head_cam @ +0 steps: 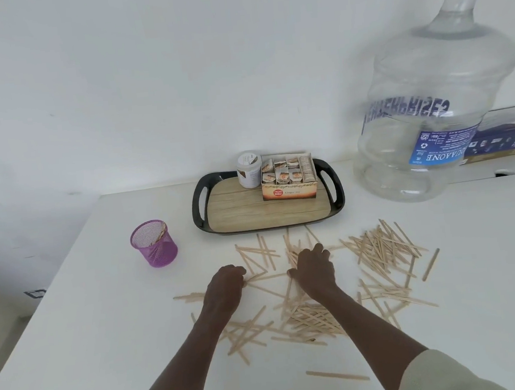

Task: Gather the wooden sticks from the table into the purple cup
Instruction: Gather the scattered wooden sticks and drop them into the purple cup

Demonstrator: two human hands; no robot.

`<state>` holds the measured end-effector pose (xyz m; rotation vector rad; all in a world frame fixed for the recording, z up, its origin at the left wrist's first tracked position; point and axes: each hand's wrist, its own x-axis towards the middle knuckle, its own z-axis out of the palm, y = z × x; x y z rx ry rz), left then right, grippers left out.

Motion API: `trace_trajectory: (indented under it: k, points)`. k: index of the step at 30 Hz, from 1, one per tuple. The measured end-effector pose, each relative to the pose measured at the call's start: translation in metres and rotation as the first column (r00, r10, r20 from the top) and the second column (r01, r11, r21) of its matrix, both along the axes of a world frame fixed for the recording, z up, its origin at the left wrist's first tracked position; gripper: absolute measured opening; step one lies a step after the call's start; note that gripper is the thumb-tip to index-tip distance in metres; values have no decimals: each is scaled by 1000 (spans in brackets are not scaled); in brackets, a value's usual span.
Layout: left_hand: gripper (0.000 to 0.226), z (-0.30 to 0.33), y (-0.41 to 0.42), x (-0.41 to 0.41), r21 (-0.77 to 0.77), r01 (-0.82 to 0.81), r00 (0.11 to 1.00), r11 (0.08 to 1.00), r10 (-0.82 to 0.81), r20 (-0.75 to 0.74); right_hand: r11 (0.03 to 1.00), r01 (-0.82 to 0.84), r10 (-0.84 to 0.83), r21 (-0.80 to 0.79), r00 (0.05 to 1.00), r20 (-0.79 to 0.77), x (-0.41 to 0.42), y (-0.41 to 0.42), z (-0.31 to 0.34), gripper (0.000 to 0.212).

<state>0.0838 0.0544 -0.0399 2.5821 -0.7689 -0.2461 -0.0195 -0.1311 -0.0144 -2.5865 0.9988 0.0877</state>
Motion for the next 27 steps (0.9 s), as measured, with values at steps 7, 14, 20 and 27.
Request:
trace_trajectory:
  k: [7, 14, 20, 27]
  points:
    - [26, -5, -4, 1, 51, 53, 997, 997, -56, 52, 999, -25, 27, -45, 998, 49, 0, -12, -2, 17]
    - [21, 9, -25, -2, -74, -1, 1000, 997, 1, -7, 1000, 19, -18, -2, 996, 85, 4, -24, -2, 14]
    - [25, 33, -53, -16, -348, -454, 762, 820, 154, -629, 997, -39, 31, 67, 992, 121, 3, -29, 10, 43]
    - [23, 36, -92, -34, -264, -776, 372, 573, 77, -925, 993, -83, 63, 82, 972, 226, 6, -36, 38, 47]
